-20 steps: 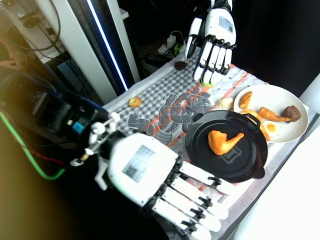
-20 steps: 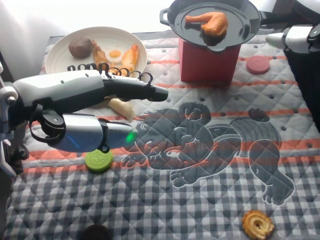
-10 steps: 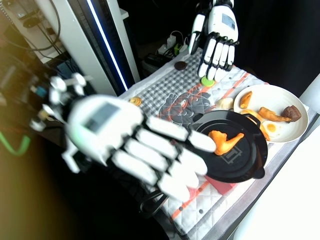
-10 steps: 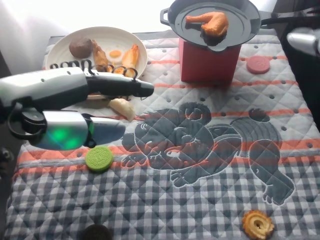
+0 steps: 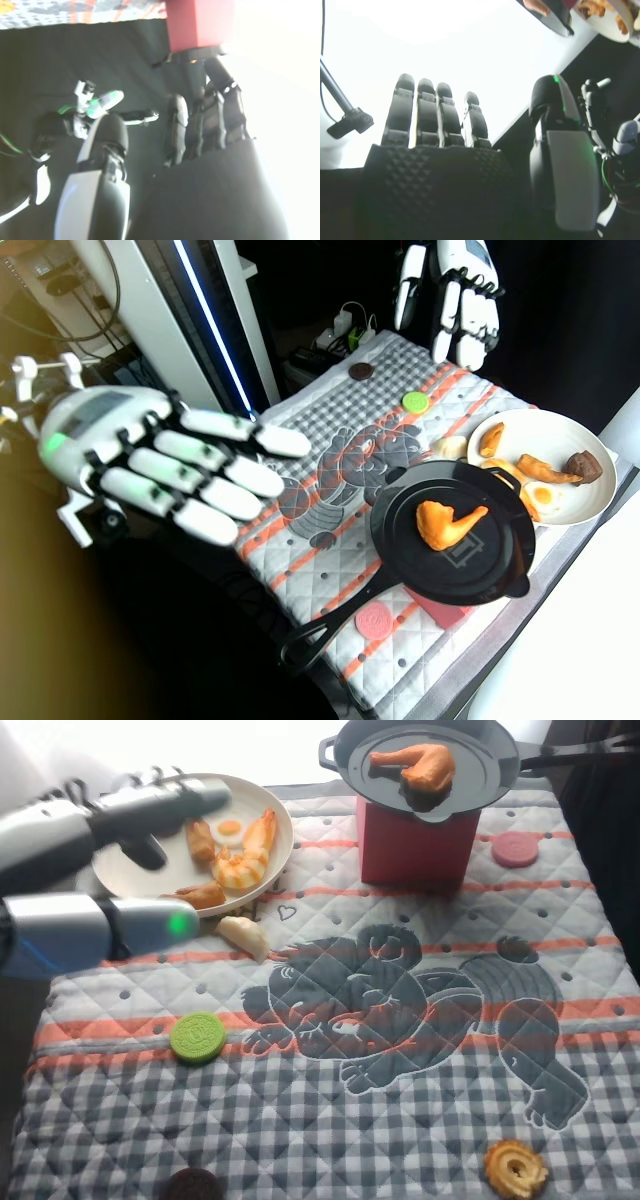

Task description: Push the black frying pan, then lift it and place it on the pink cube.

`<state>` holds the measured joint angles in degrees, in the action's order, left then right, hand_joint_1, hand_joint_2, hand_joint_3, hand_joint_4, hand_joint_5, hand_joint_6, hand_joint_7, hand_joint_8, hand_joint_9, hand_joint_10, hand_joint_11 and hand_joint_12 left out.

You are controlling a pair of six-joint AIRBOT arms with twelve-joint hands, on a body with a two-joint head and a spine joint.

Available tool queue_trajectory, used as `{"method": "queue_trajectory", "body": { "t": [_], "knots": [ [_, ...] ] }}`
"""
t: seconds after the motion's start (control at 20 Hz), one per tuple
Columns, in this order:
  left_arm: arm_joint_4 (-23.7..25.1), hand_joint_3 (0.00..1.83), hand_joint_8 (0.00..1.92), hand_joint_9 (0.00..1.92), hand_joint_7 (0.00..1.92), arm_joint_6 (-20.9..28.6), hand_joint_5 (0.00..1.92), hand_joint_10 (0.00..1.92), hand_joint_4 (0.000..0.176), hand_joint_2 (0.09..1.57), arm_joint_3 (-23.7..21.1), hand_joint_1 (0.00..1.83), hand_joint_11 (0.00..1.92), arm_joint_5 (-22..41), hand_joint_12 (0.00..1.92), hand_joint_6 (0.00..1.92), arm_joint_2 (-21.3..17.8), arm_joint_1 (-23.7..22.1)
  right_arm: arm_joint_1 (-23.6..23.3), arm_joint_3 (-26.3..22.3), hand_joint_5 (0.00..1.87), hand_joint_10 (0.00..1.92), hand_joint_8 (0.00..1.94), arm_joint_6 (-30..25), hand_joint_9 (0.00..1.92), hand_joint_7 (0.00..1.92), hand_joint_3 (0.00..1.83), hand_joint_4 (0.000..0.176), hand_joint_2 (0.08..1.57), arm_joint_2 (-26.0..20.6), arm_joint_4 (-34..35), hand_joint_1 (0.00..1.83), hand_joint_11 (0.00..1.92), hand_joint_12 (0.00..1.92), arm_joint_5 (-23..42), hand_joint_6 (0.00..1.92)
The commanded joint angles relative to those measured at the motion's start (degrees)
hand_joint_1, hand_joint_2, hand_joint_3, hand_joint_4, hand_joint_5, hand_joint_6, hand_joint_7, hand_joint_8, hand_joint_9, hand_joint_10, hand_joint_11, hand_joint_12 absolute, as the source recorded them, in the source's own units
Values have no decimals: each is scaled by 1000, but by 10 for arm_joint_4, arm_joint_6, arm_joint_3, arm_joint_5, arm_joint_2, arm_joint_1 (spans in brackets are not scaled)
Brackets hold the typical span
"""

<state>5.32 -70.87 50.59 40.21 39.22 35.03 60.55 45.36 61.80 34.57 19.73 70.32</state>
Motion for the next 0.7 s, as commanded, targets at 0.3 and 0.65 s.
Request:
{"method": "queue_trajectory", "body": {
  "t": [0.3, 0.65],
  "knots": [
    [-71, 8, 0, 0, 0, 1, 0, 0, 150, 1348, 1, 477, 0, 200, 0, 0, 2, 31, 132, -24, 0, 0, 0, -82, 0, 0, 1, 91, 1215, -23, 61, 676, 0, 0, 307, 0],
    [-107, 4, 0, 0, 0, 37, 0, 0, 176, 1336, -12, 582, 0, 374, 0, 0, -10, 114, 118, -34, 0, 0, 0, -76, 0, 0, 0, 130, 1132, -36, 3, 523, 0, 0, 307, 0]
  ]
}}
